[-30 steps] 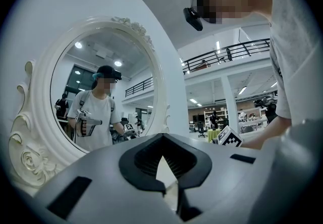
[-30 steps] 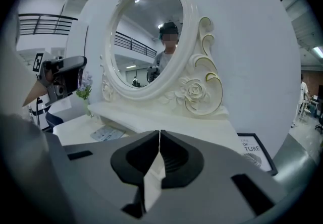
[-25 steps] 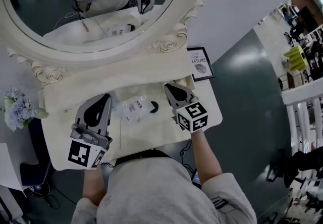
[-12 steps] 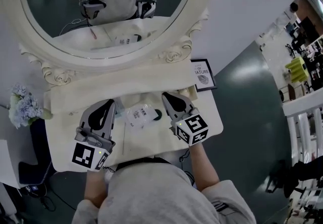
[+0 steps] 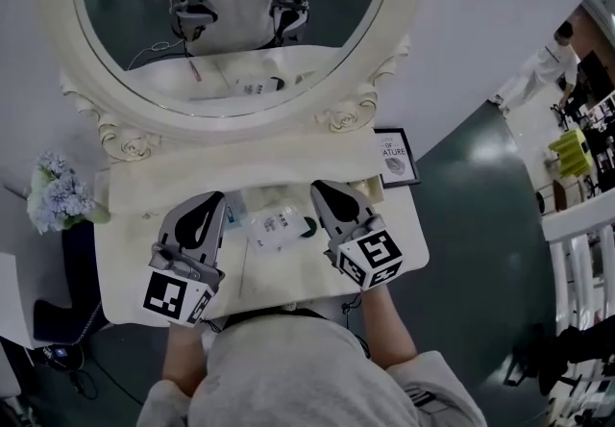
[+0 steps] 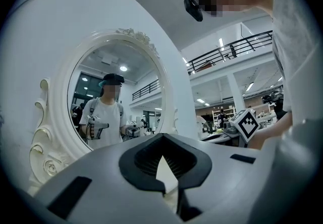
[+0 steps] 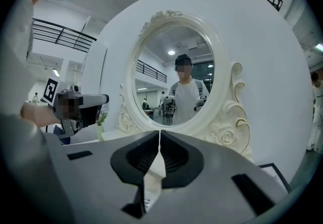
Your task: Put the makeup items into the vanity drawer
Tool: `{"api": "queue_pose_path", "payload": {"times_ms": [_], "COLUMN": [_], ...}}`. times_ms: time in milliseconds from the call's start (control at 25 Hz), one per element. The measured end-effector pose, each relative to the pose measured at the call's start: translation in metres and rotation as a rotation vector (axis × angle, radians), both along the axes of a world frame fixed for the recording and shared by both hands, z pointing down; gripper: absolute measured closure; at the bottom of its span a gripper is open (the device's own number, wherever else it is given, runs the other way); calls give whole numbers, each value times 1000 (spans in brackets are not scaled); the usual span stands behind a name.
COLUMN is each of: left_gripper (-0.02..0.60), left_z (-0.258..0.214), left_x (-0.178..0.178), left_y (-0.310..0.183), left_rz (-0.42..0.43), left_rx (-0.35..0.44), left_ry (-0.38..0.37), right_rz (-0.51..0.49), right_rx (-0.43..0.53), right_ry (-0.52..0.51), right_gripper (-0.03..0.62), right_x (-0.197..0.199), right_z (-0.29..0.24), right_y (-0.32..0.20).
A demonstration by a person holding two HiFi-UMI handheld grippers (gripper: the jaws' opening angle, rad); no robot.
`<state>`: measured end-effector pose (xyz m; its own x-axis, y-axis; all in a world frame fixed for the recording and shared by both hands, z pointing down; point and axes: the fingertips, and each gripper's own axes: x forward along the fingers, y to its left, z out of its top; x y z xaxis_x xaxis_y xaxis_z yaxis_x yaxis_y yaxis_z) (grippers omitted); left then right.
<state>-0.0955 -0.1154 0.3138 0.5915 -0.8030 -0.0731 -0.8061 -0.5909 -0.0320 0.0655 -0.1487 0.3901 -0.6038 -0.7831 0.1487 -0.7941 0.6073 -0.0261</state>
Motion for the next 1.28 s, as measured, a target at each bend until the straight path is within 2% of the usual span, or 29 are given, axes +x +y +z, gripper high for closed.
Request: {"api": "queue_pose_path", "payload": {"times_ms": [760, 1280], "left_gripper": [569, 569], "left_z": [-16, -27], "left_x": [-23, -34], "left_y": [15, 24], "left_rz": [-59, -86], "left_rx": [34, 53], "left_ry": [0, 13], "right_rz": [-39, -50], "right_rx": [134, 179], "right_ry": [-34, -58], "right_gripper": [569, 568], "right_x": [-28, -34], "right_z": [-55, -73], "right_y": [25, 40]}}
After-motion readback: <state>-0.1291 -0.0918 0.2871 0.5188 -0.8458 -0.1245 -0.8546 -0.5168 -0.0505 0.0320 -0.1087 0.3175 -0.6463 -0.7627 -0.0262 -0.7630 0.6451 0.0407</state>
